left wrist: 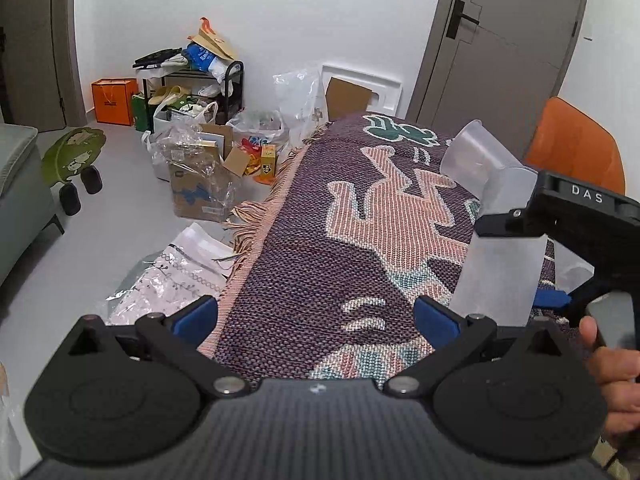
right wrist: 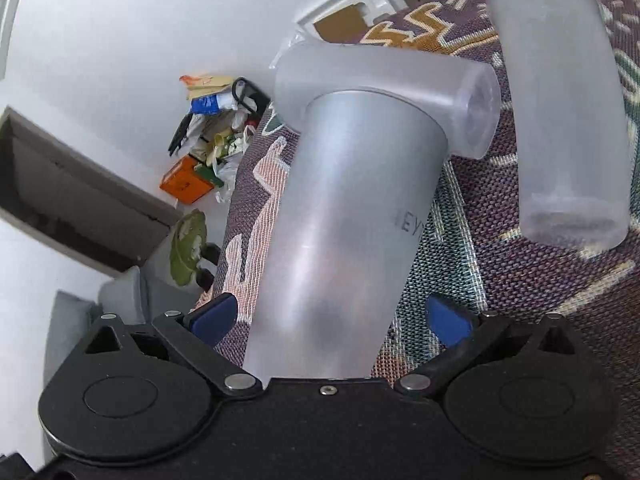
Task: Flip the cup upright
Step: 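Close the right gripper around the open rim of a frosted cup, then lift the held frosted cup off the blanket with the right gripper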
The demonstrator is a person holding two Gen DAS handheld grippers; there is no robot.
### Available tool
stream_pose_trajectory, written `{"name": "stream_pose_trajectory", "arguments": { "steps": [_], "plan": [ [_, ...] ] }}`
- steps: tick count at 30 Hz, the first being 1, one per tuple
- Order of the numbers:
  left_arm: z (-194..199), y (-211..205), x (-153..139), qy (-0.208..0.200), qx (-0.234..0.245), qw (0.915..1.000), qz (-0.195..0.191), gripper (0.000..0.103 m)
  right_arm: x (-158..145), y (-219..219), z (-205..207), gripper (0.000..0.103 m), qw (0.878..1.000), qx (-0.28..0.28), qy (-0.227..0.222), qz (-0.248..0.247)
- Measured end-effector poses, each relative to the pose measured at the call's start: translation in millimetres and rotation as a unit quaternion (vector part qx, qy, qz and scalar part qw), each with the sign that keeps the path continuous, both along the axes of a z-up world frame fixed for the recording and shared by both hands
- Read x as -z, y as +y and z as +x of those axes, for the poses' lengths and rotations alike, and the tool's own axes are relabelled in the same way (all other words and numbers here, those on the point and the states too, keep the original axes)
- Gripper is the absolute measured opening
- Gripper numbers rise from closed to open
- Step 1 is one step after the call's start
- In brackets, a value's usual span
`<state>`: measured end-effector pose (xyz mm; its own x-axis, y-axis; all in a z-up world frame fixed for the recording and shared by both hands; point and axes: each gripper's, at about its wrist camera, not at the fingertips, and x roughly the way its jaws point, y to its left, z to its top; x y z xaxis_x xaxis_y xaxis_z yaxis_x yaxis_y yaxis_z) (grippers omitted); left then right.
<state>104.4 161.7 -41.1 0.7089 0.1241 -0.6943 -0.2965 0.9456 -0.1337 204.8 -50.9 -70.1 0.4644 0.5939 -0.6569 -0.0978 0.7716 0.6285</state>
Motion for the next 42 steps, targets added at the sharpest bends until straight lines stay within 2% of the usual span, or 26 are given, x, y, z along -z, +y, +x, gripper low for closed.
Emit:
{"name": "stream_pose_trajectory", "arguments": {
  "steps": [1, 2, 3, 8, 20, 29, 35, 42],
  "plan": [
    [0.0, 0.8, 0.3, 0.001, -0.001, 1.0000, 0.000, 0.103, -0.3, -0.4, -1.2, 0.097, 1.000, 0.004, -0.001, -0.002],
    [-0.5, 0.3, 0.2, 0.003, -0.001, 1.0000, 0.002, 0.103, -1.2, -1.2, -3.1, 0.082, 1.000, 0.009, -0.002, -0.006],
    [-0.5, 0.0, 0.3, 0.005, -0.002, 1.0000, 0.003, 0.103, -1.5, -2.3, -2.9, 0.073, 1.000, 0.012, -0.002, -0.008],
    [-7.3, -5.0, -3.3, 0.005, 0.000, 1.0000, 0.003, 0.103, 2.6, -20.4, -8.7, 0.065, 0.999, 0.015, 0.025, 0.039],
    [-26.7, -37.0, -21.0, -0.013, 0.023, 0.9996, 0.009, 0.103, -14.1, -64.4, -58.6, 0.065, 0.998, 0.004, -0.010, 0.070],
    [-39.5, -63.7, -41.6, -0.037, 0.042, 0.9982, 0.023, 0.103, -32.0, -91.0, -87.8, 0.065, 0.997, -0.001, -0.055, 0.054],
    [-51.1, -79.1, -49.4, -0.047, 0.056, 0.9968, 0.032, 0.103, -37.3, -110.9, -102.6, 0.065, 0.997, 0.000, -0.064, 0.052],
    [-58.8, -99.5, -53.1, -0.048, 0.071, 0.9961, 0.022, 0.103, -39.7, -140.3, -118.2, 0.065, 0.997, 0.007, -0.069, 0.046]
  ]
}}
